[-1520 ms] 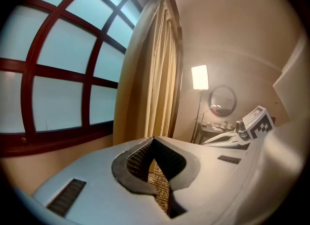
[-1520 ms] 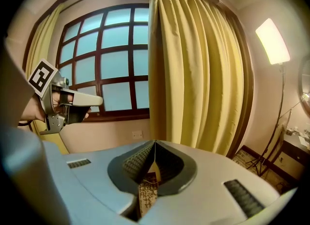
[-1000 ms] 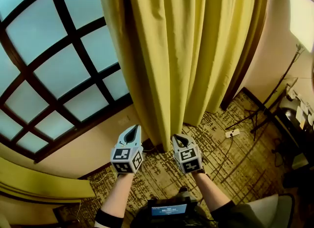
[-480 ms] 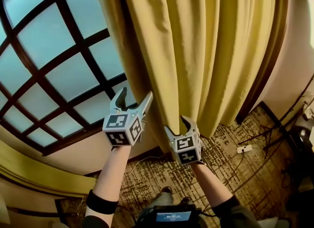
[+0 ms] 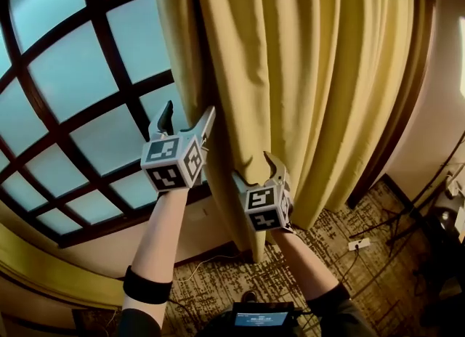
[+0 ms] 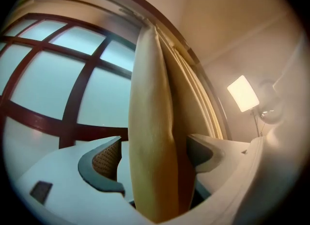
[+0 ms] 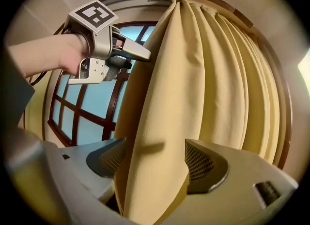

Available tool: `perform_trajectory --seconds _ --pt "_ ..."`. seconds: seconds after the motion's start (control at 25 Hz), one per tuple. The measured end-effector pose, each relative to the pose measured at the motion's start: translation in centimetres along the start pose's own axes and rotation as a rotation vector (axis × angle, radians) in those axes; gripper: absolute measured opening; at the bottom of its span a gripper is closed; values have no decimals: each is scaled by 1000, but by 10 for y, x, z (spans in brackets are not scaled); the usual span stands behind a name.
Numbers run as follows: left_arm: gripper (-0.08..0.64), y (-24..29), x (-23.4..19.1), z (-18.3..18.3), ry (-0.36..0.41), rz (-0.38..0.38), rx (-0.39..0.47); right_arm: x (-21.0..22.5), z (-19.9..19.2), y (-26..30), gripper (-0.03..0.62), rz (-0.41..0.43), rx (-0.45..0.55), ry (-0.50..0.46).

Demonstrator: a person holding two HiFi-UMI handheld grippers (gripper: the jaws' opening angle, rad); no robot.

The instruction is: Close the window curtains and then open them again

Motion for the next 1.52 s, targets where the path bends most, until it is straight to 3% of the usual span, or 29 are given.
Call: perform_trajectory --seconds 0.12,0.36,0.48,0.52,0.6,0.68,0.76,0.92,1.16,1.32,1.52 --pt "425 17 -4 22 45 -13 39 5 28 18 407 -50 57 -13" --pt "420 47 -4 53 89 -57 84 10 59 44 425 -108 80 -45" --pt "378 57 -2 56 92 -84 94 14 63 54 422 -114 73 -51" --pt "327 58 -2 55 92 -88 98 15 63 56 418 -113 68 -56" --pt "197 57 -4 56 89 -84 110 18 64 57 339 -136 74 -88" --pt "67 54 -6 59 79 -83 125 21 67 53 199 -181 103 -124" --pt "6 52 -8 59 68 -97 135 21 68 51 102 -197 113 -117" --pt "5 55 -6 58 64 -129 156 28 68 53 29 -225 135 -105" --pt "5 75 18 53 40 -181 176 53 58 58 23 -168 168 31" --pt "3 86 30 53 22 -185 189 71 57 59 21 -167 191 45" --pt "3 106 53 51 53 -179 175 98 51 59 21 -176 196 68"
Point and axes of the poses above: the fingertips, and each gripper's own axes: y forward along the fingers, x to its right, z out of its top, the point moved 6 cm from there along -y, backward along the fingers, and after that the axes turned 4 degrees about x, right-handed, at the moved point
